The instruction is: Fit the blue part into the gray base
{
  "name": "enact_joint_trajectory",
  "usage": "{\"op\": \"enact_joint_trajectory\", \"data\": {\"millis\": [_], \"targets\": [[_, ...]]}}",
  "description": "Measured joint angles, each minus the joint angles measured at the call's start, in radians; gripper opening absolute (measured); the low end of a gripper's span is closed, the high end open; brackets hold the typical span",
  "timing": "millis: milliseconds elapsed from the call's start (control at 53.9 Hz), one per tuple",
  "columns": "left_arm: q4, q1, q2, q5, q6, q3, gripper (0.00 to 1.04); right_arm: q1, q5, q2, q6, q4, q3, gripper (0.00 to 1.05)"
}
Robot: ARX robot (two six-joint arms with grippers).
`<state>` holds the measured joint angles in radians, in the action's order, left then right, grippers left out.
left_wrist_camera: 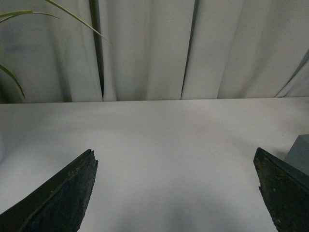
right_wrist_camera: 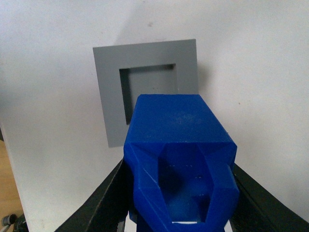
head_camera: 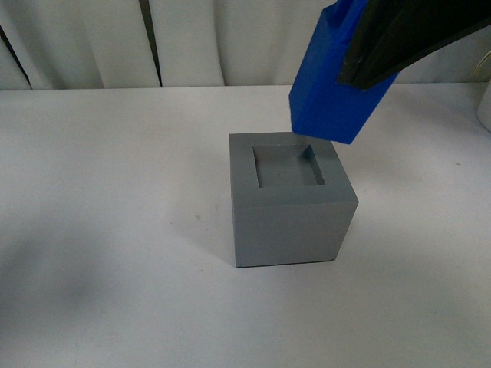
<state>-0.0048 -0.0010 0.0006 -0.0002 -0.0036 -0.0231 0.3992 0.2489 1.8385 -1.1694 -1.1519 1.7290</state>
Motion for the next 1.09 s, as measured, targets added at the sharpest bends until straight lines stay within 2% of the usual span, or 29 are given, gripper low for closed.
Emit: {"op": "enact_joint_trajectory", "data": {"millis": [408,1094], "targets": [[0.000,0.000,0.000,0.000,0.000,0.000,0.99,0.048,0.003,0.047,0.026,0.019,0.000,0.47],[0.000,0.000,0.000,0.000,0.000,0.000,0.99,0.063,-0.012,0.079,0.025,0.026,-0.017,0.47]]}}
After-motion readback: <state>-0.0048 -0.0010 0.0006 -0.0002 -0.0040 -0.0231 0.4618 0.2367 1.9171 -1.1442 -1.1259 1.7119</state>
